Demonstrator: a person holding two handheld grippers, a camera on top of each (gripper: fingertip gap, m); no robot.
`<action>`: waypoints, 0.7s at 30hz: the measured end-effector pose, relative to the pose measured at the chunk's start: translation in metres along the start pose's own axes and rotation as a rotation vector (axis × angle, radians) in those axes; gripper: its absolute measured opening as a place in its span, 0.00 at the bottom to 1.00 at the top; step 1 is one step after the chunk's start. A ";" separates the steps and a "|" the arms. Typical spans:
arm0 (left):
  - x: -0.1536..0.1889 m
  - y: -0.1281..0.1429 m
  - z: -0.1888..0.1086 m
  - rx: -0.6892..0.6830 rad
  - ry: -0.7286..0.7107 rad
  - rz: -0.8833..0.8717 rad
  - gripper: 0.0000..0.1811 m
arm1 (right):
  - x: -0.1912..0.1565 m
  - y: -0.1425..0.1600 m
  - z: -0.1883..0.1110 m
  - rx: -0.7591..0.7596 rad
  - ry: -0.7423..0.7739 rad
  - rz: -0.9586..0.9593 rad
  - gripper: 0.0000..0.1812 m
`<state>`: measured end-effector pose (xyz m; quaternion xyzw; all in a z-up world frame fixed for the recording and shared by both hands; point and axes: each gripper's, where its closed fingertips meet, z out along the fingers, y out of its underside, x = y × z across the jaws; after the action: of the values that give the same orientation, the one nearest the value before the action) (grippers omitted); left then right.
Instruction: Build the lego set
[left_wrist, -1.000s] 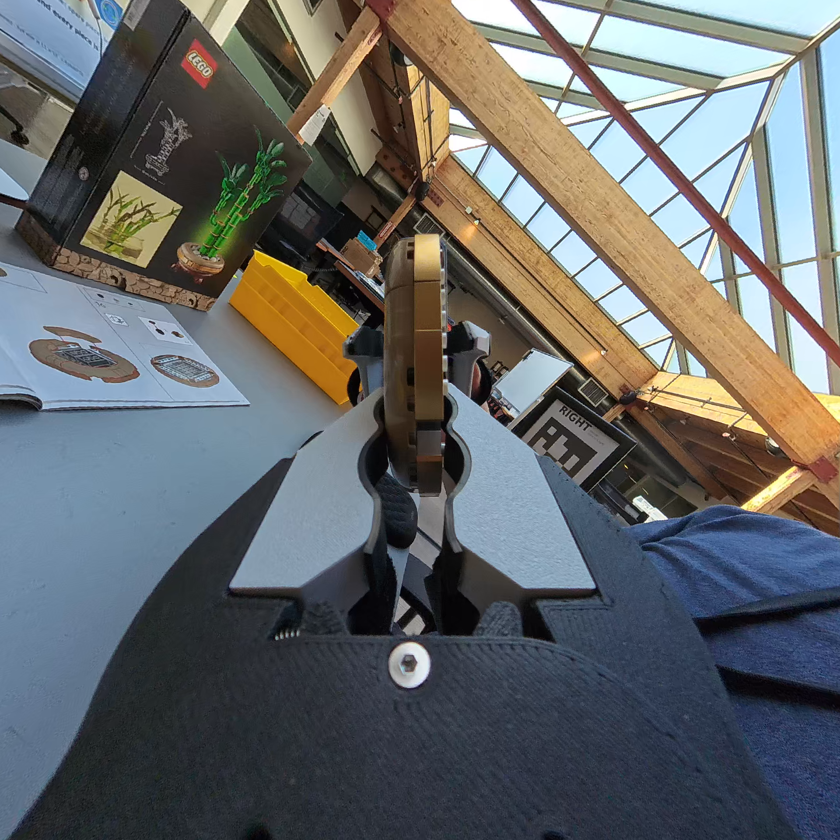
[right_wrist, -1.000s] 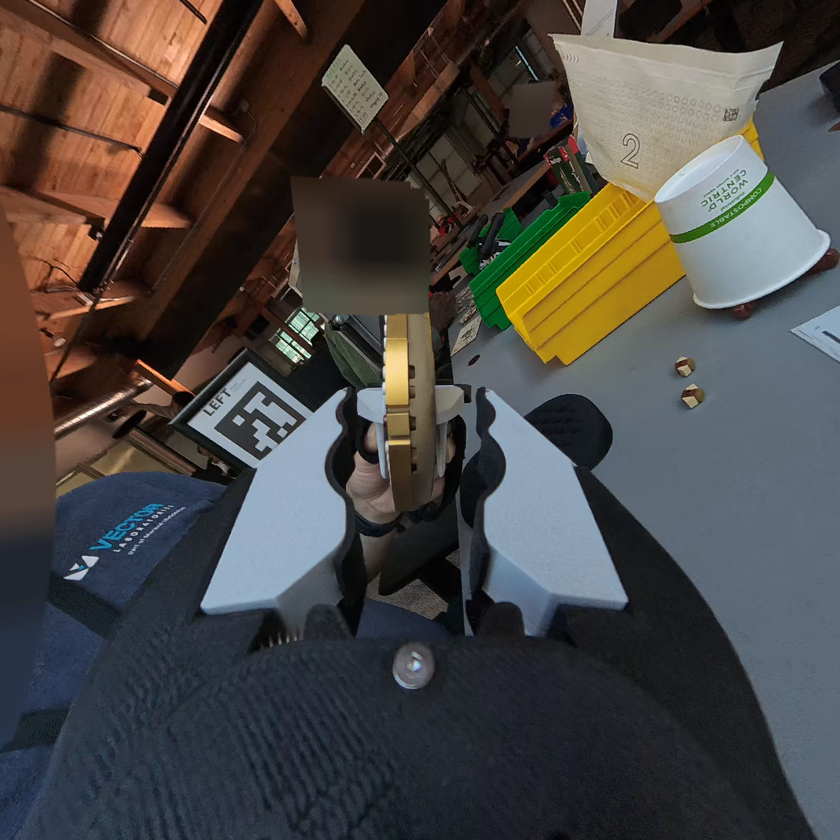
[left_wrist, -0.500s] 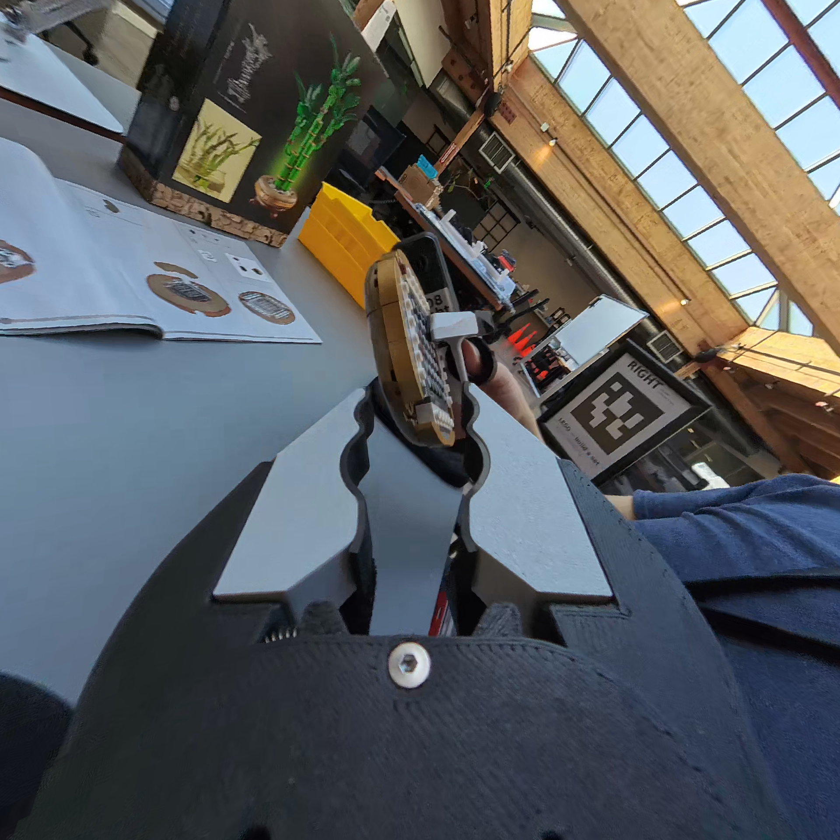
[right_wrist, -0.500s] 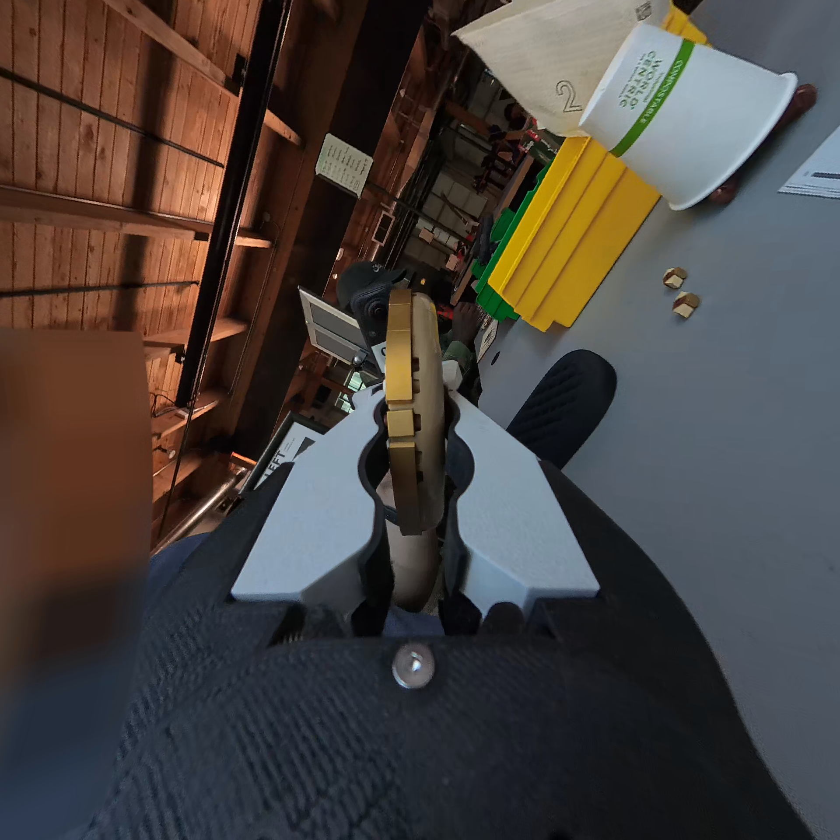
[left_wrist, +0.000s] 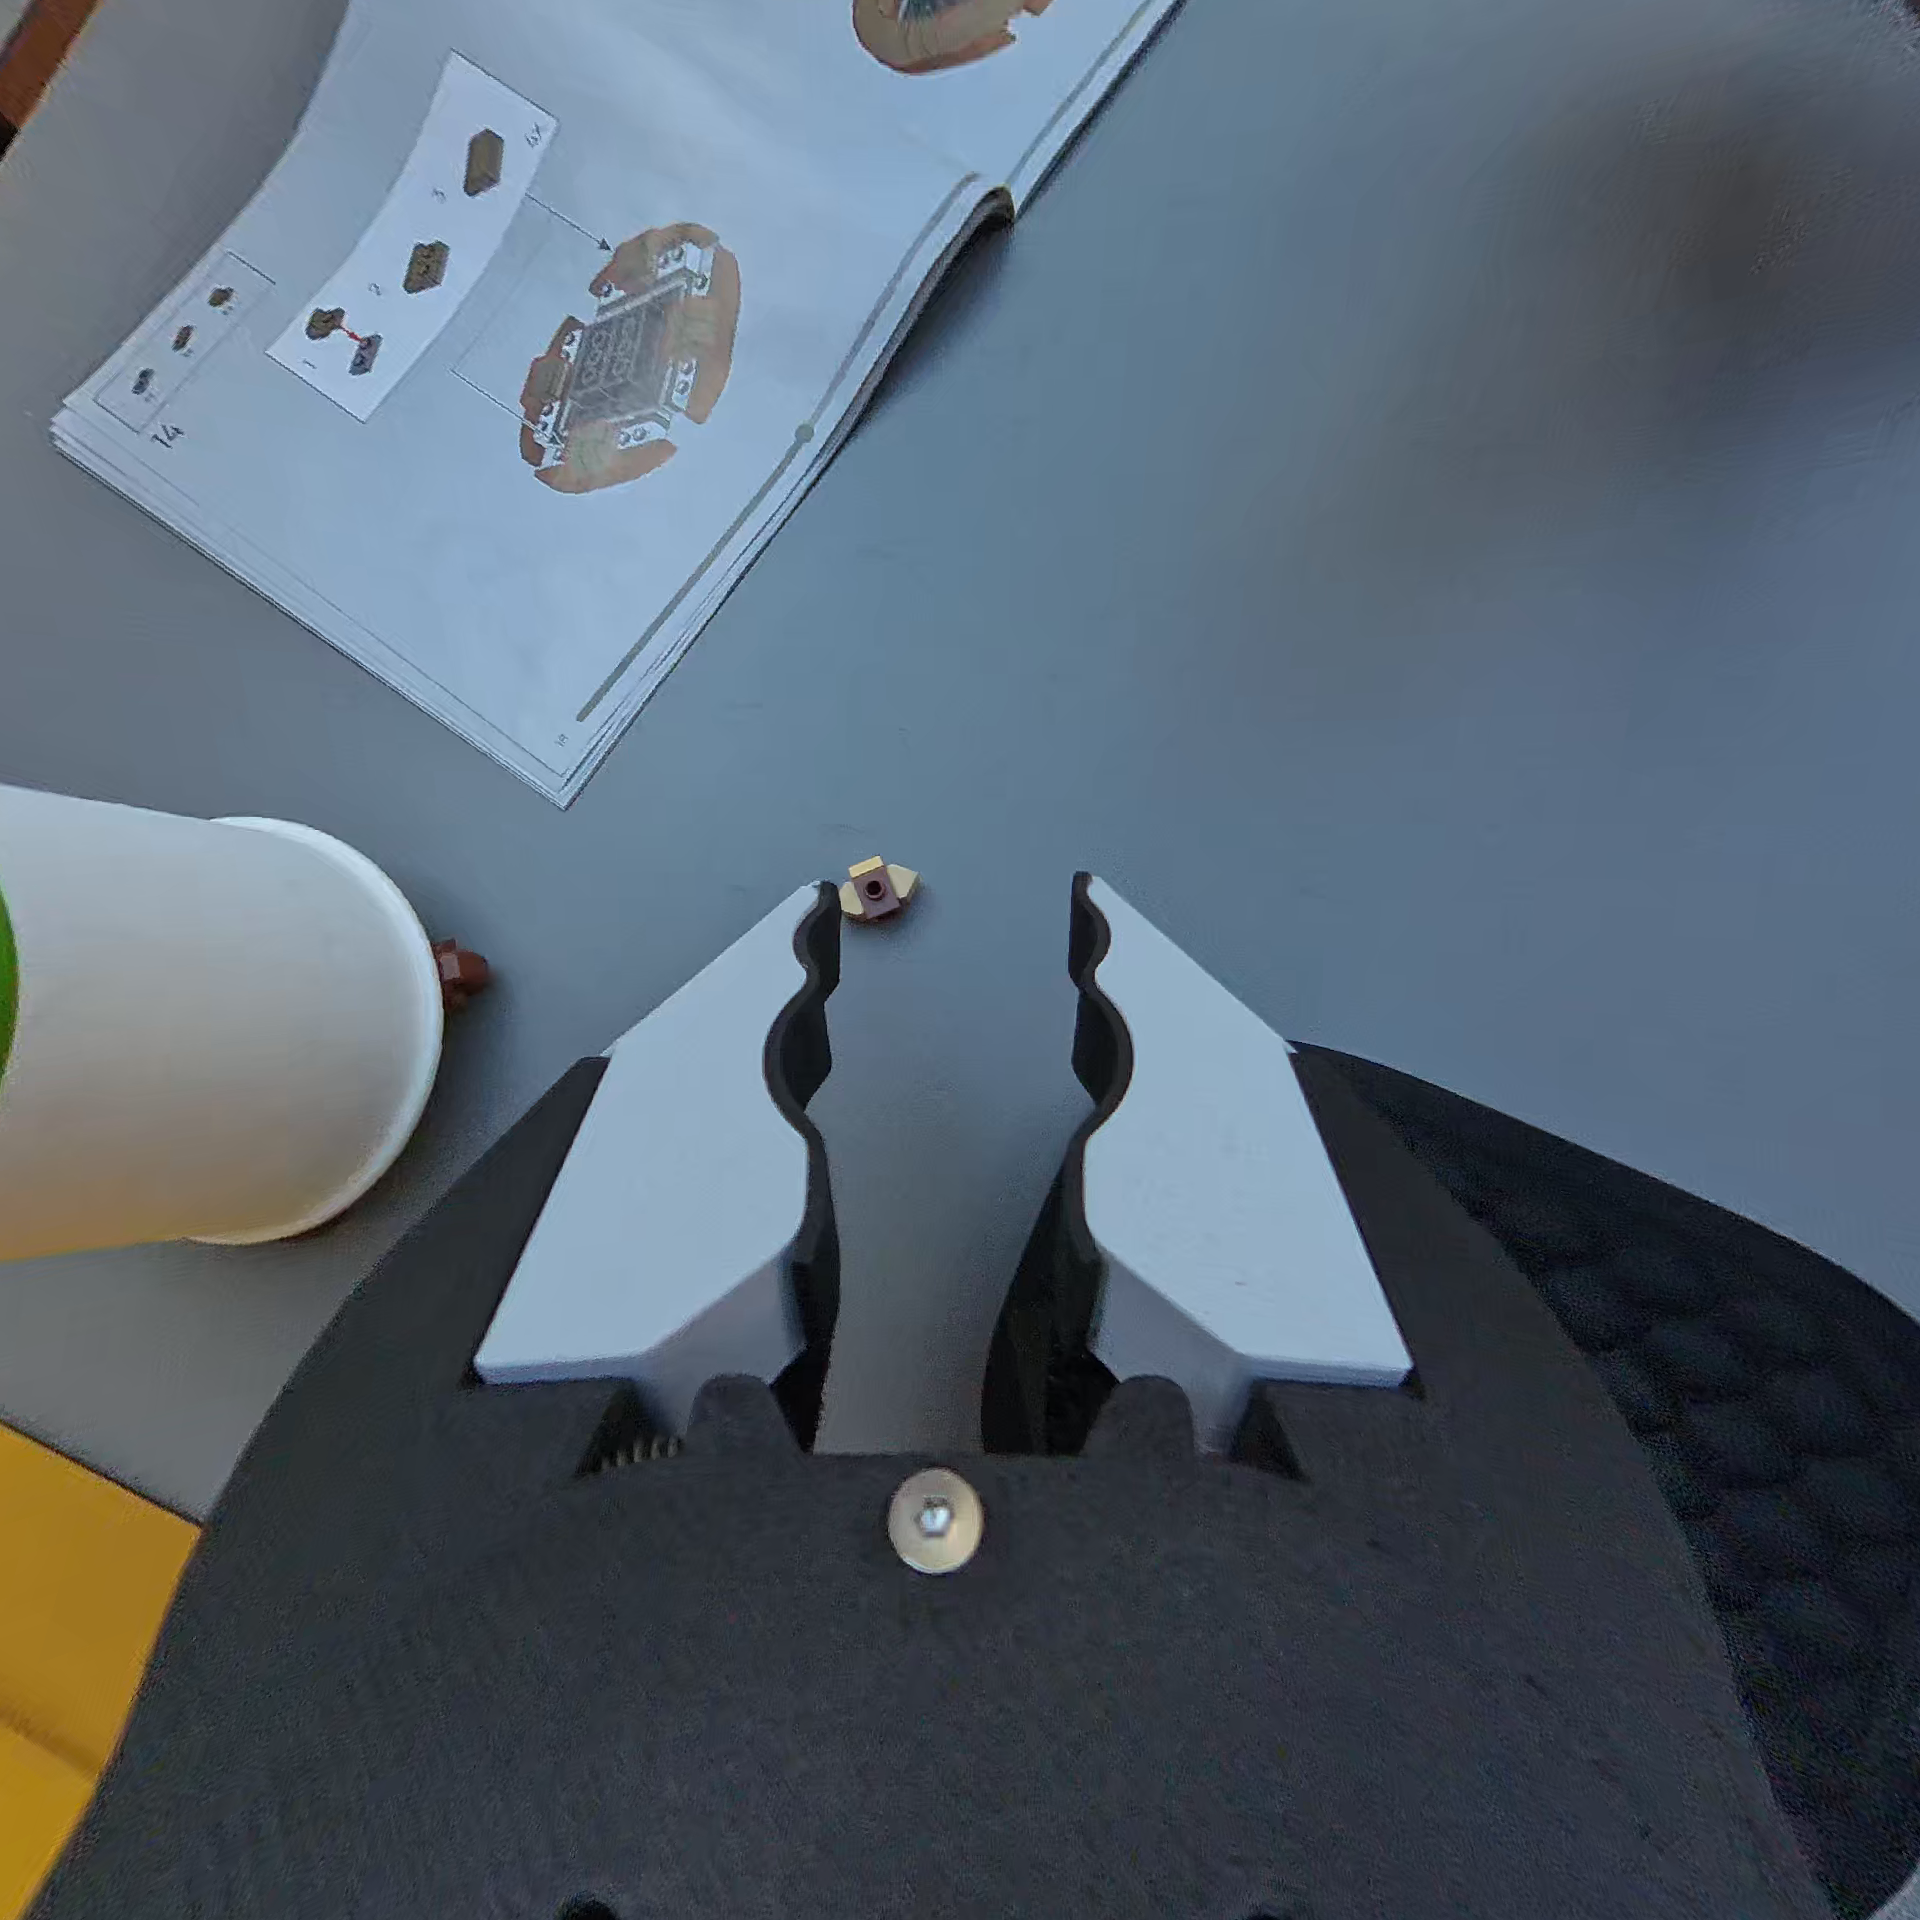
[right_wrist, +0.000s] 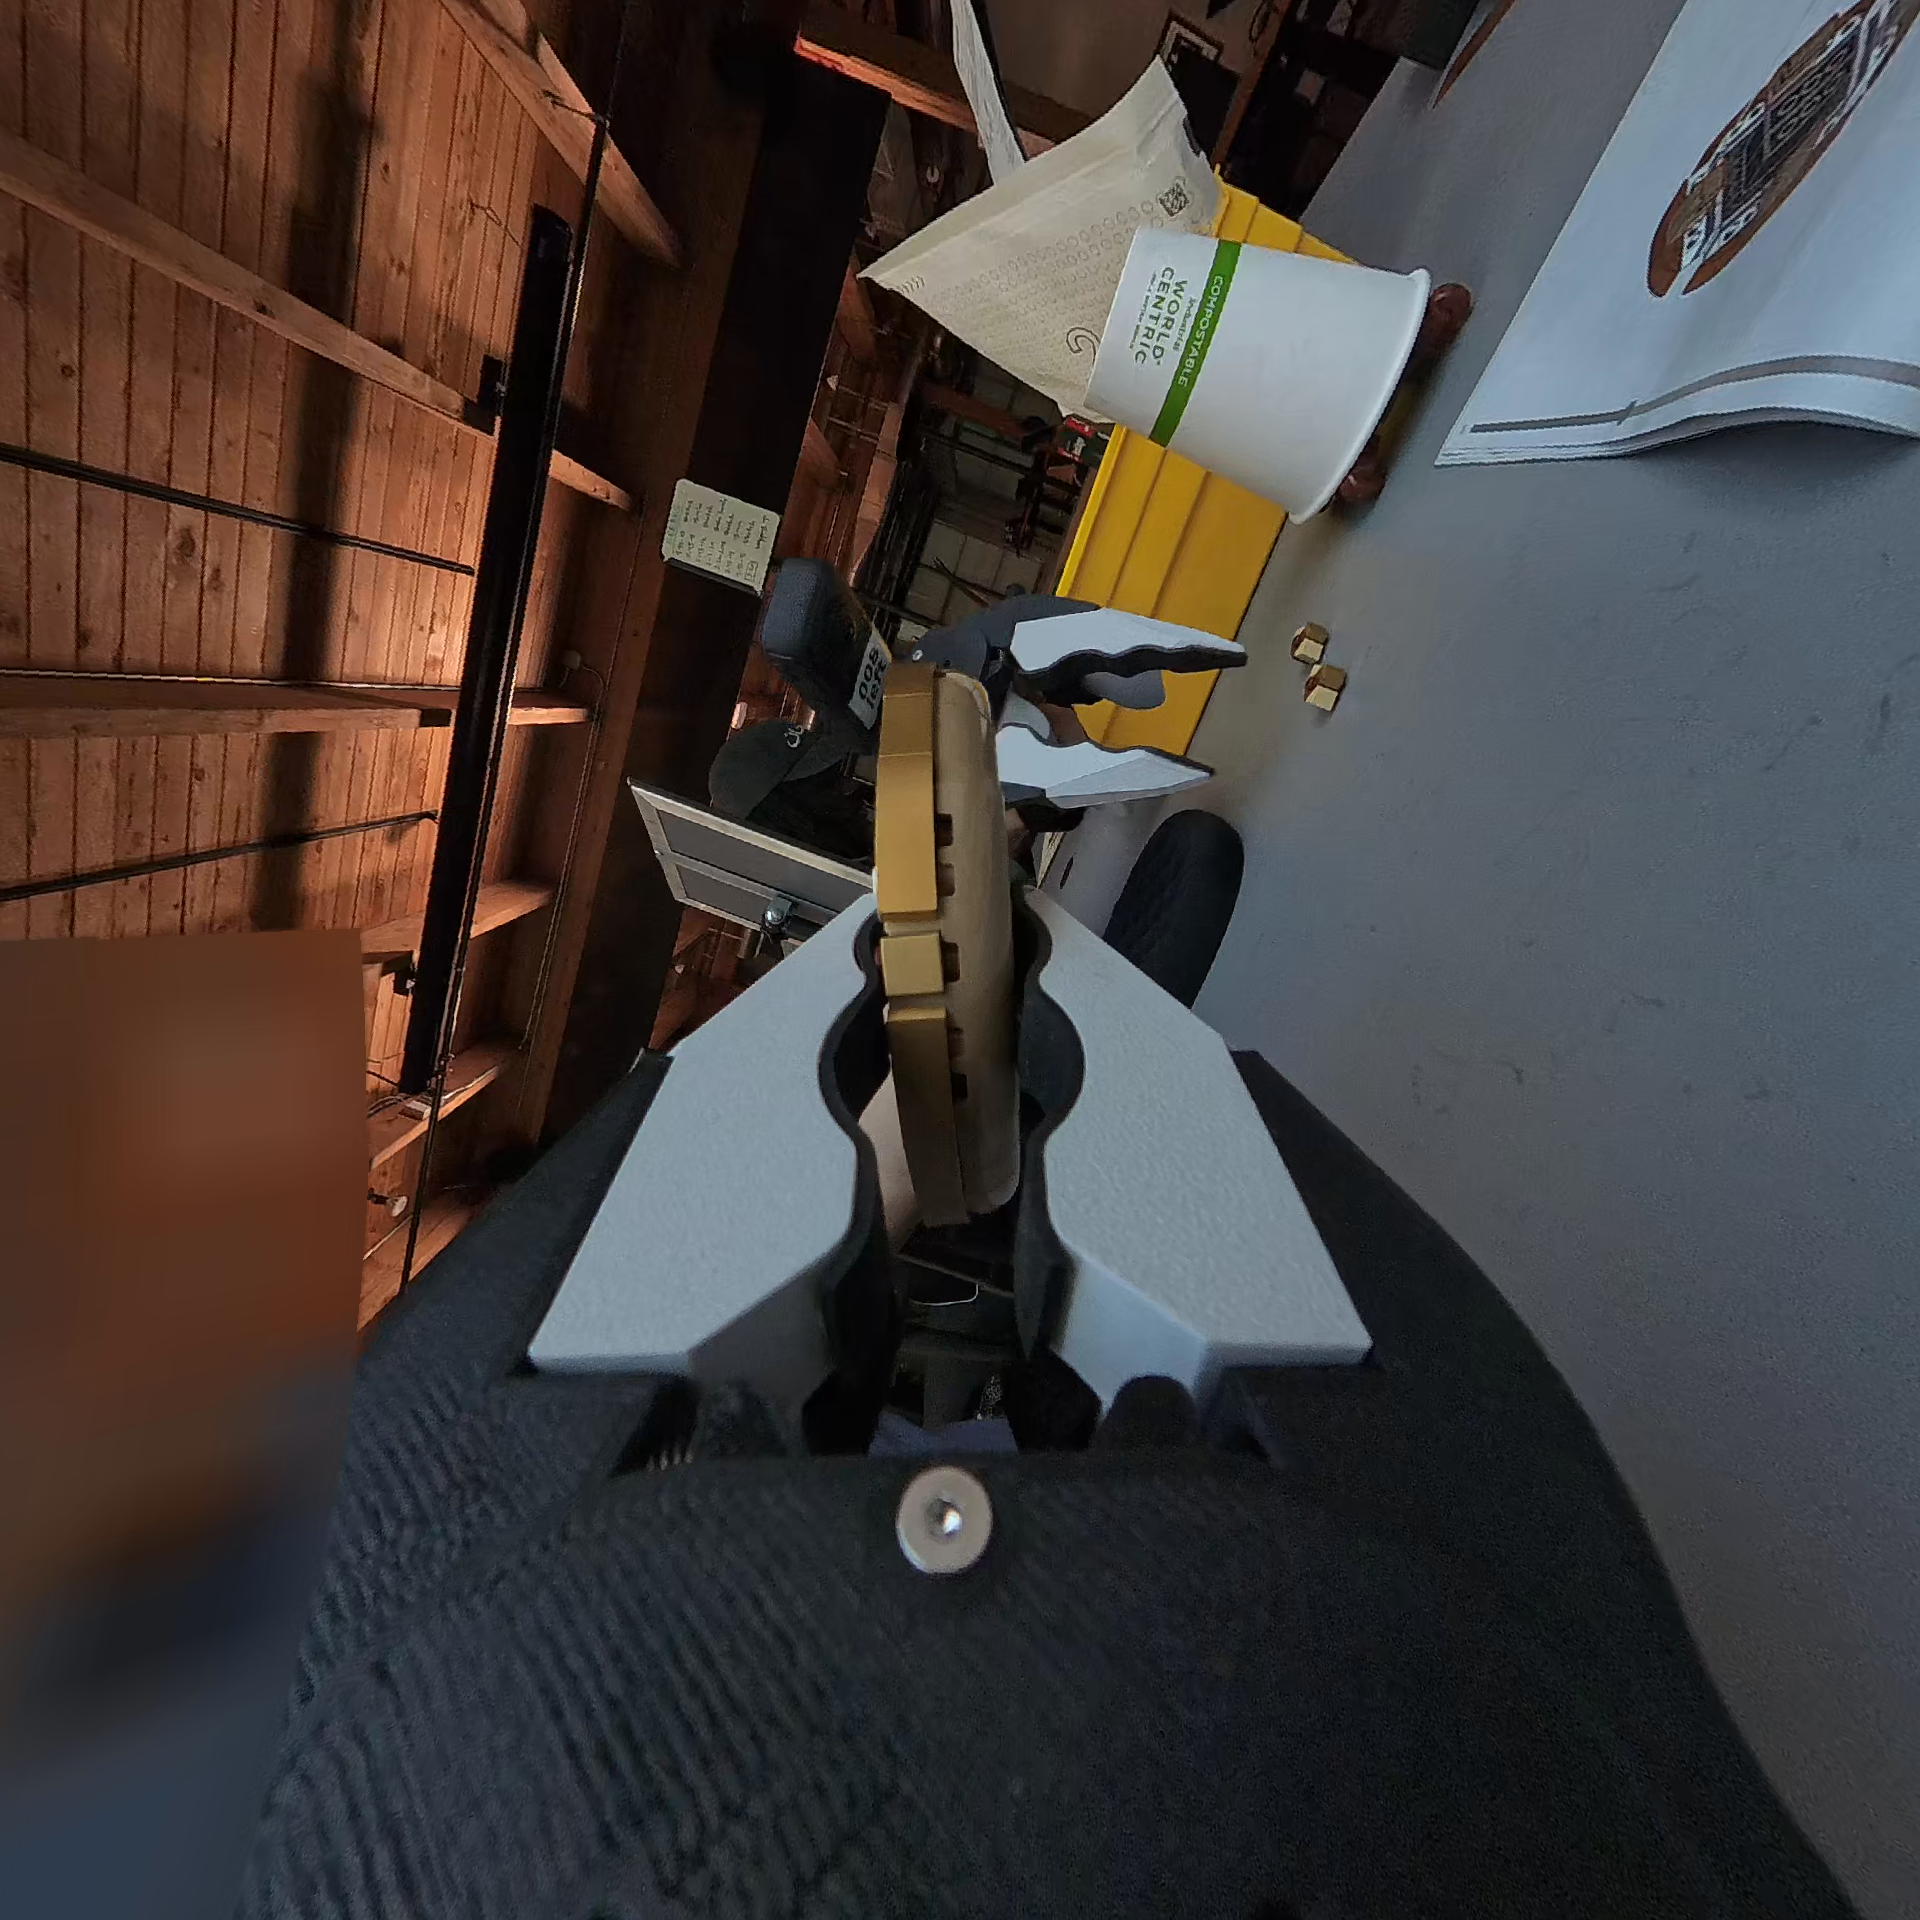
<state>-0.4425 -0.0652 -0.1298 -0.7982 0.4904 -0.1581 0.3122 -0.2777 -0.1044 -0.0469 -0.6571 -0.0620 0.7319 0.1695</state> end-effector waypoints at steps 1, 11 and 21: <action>-0.003 0.002 0.005 -0.021 0.006 0.021 0.24 | 0.001 0.000 0.000 0.002 0.004 -0.003 0.10; 0.000 0.018 0.027 -0.086 0.080 0.024 0.28 | 0.008 0.001 -0.008 0.009 0.020 0.005 0.10; 0.015 0.022 0.023 -0.076 0.082 0.017 0.25 | 0.008 -0.003 -0.012 0.028 0.011 0.017 0.10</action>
<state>-0.4377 -0.0773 -0.1619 -0.7980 0.5153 -0.1695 0.2627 -0.2664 -0.1001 -0.0545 -0.6594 -0.0453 0.7304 0.1726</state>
